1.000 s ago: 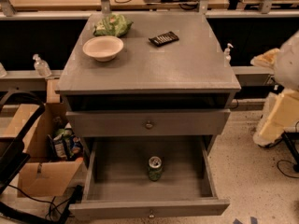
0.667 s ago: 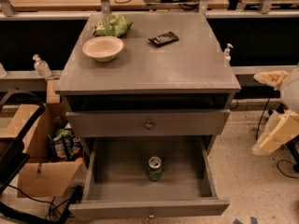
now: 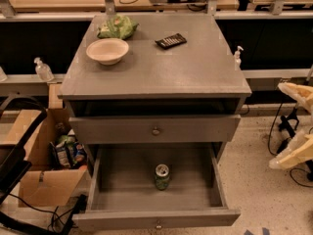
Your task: Pick green can from middle drawer and place on counter
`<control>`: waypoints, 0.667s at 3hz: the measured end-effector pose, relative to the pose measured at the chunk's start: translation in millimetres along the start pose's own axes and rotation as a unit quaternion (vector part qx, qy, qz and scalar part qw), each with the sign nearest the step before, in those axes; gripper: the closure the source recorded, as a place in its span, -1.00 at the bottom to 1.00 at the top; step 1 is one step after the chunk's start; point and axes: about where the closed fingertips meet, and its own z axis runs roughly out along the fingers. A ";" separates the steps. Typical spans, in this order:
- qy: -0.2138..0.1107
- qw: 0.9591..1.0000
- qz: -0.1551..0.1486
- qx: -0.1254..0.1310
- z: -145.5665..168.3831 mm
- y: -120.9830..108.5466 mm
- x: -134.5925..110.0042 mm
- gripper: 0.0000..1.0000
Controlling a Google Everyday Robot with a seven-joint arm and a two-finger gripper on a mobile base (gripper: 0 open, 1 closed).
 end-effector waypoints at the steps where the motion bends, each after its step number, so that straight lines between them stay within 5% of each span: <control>1: 0.000 1.000 -0.001 0.000 0.0 0.0 -0.7 -1.00; 2: -0.012 0.999 0.040 0.000 25.5 8.1 22.9 -1.00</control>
Offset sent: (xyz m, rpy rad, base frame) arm 0.0151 -0.0019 -0.1390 0.2381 0.1509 -0.1895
